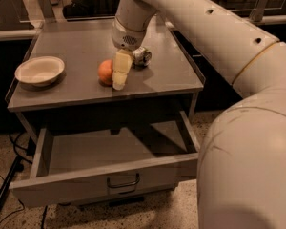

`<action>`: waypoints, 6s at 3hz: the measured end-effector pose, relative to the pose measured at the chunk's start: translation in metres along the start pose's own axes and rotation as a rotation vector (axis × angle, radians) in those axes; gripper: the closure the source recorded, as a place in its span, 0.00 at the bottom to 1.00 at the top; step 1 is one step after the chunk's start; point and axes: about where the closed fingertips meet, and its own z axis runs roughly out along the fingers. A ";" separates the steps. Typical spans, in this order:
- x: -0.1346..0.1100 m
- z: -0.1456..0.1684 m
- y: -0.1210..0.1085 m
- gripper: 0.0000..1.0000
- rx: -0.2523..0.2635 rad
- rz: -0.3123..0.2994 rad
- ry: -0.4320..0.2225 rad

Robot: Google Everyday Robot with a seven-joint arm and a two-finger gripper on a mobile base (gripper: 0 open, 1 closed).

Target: Place orange into top drawer

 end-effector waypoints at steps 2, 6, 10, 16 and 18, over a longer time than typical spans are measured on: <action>0.017 0.017 -0.030 0.00 0.009 0.012 0.006; -0.021 0.023 -0.021 0.00 -0.045 -0.043 -0.055; -0.020 0.054 -0.017 0.00 -0.128 -0.032 -0.050; -0.004 0.058 -0.020 0.97 -0.116 0.003 -0.030; 0.001 0.022 0.001 1.00 -0.014 0.035 -0.039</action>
Offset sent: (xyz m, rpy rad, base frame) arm 0.0399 -0.0177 -0.0032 -0.0071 -0.0248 -0.0259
